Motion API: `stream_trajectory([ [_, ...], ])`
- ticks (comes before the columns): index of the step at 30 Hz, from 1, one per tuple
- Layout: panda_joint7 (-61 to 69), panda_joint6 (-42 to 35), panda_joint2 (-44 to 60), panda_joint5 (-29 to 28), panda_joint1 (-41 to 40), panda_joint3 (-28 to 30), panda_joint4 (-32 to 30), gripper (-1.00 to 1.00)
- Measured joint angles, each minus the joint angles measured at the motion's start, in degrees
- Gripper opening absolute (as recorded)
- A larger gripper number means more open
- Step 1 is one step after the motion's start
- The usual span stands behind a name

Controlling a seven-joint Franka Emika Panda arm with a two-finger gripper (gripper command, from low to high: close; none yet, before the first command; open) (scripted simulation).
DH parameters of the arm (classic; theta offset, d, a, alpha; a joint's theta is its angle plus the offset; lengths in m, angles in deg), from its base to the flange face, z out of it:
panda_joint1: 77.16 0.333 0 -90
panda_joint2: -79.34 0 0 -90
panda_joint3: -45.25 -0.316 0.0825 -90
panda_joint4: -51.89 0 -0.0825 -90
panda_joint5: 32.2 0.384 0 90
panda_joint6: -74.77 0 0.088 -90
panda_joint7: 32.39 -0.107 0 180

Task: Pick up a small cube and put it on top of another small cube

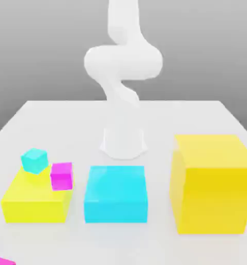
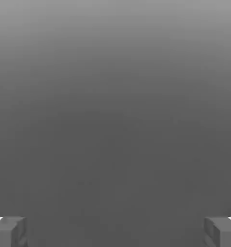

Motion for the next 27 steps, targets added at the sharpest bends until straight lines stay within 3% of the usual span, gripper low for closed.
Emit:
stream_trajectory([
  [14, -4.2, 7.3, 29.3, -1.8, -8.6, 6.9, 3.0, 0.00],
  [27, -1.0, 13.9, 56.8, 6.6, -18.7, 11.3, 5.8, 0.00],
])
